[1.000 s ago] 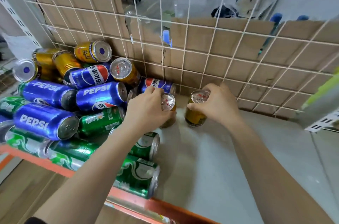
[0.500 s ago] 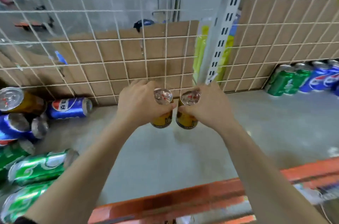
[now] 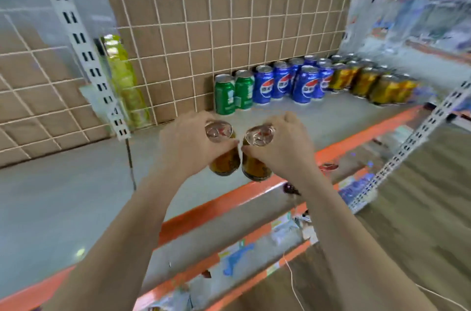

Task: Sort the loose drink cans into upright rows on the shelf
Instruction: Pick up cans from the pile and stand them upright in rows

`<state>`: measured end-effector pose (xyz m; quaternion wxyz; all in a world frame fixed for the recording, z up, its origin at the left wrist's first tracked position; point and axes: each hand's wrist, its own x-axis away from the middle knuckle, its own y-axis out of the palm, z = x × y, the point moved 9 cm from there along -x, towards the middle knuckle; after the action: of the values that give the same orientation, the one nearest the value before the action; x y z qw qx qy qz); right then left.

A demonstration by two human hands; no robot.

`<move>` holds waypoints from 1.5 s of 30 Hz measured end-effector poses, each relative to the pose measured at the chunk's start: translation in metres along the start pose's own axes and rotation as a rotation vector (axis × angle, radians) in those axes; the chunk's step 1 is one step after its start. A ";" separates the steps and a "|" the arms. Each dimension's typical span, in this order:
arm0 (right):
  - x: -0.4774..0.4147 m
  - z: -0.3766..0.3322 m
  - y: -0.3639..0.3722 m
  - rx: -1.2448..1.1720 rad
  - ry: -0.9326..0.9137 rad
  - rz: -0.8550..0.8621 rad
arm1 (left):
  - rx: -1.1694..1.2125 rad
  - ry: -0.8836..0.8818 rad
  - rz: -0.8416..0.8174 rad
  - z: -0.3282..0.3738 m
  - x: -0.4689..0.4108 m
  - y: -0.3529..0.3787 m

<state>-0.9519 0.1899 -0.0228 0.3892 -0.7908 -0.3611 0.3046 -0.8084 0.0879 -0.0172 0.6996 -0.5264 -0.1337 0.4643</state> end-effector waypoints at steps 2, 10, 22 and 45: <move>-0.002 0.030 -0.017 -0.043 0.044 0.020 | 0.055 0.027 -0.025 0.031 -0.006 0.018; -0.030 0.138 -0.071 -0.224 0.160 0.222 | 0.178 0.035 -0.040 0.122 -0.057 0.083; -0.139 0.250 -0.107 -0.206 0.195 0.209 | 0.143 0.084 -0.113 0.215 -0.176 0.178; -0.295 0.386 -0.126 0.257 -0.114 -0.095 | 0.062 -0.029 -0.205 0.341 -0.319 0.307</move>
<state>-1.4519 0.1593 -0.0556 0.4801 -0.6978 -0.3777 0.3739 -1.3645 0.0490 -0.0453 0.7574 -0.4813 -0.1827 0.4016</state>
